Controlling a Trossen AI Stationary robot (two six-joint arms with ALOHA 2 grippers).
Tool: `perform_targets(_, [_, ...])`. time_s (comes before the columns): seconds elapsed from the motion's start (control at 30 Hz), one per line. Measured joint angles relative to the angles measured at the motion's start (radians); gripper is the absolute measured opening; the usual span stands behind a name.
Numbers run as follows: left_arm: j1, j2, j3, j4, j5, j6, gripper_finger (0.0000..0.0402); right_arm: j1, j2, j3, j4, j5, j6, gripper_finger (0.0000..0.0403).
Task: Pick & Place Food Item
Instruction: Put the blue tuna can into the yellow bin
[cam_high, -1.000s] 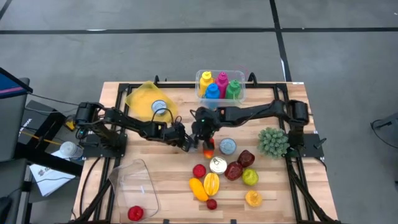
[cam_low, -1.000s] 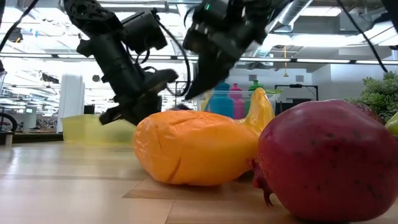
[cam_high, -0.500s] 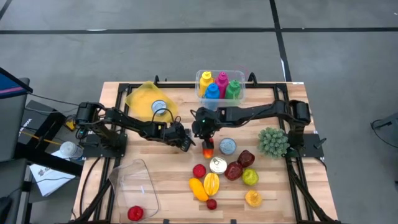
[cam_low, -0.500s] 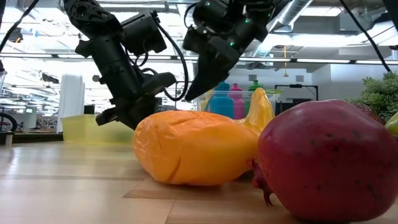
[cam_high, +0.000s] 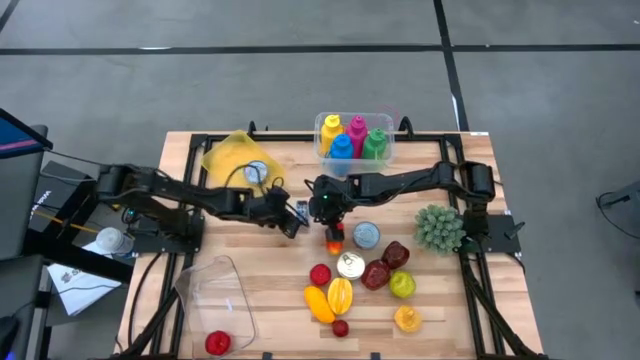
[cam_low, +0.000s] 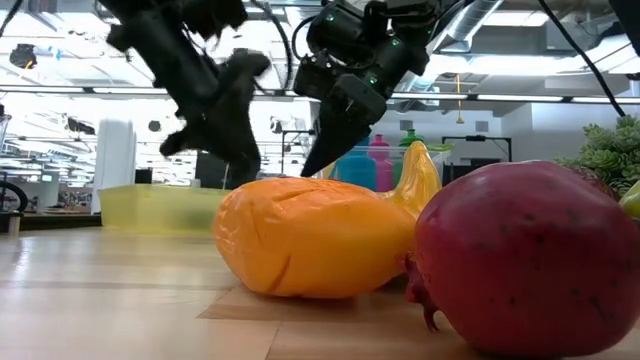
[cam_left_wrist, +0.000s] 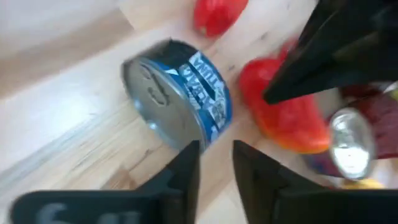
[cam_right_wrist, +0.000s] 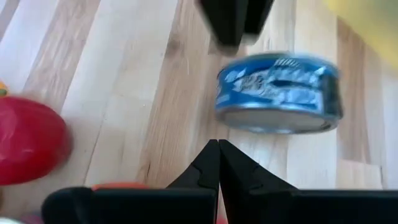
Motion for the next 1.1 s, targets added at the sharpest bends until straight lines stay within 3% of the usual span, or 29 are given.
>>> perform_targets(0.17, [0.013, -0.107, 0.0, 0.014, -0.073, -0.017, 0.0172, -0.009, -0.067, 0.001, -0.115, 0.044, 0.004, 0.0])
perform_targets(0.33, [0.021, -0.092, 0.003, -0.006, -0.077, -0.021, 0.0228, -0.019, -0.161, 0.0, -0.179, 0.117, 0.004, 0.0])
perform_targets(0.53, [0.058, 0.017, 0.135, -0.097, -0.042, -0.019, 0.023, -0.039, -0.247, 0.0, -0.193, 0.142, 0.039, 0.0])
perform_targets(0.77, [0.086, 0.127, 0.349, -0.409, 0.002, 0.033, 0.0217, -0.064, -0.286, 0.0, -0.211, 0.144, 0.075, 0.0])
perform_targets(1.1, [0.092, 0.214, 0.396, -0.357, -0.005, 0.006, 0.0214, -0.039, -0.291, 0.0, -0.342, 0.154, 0.109, 0.0])
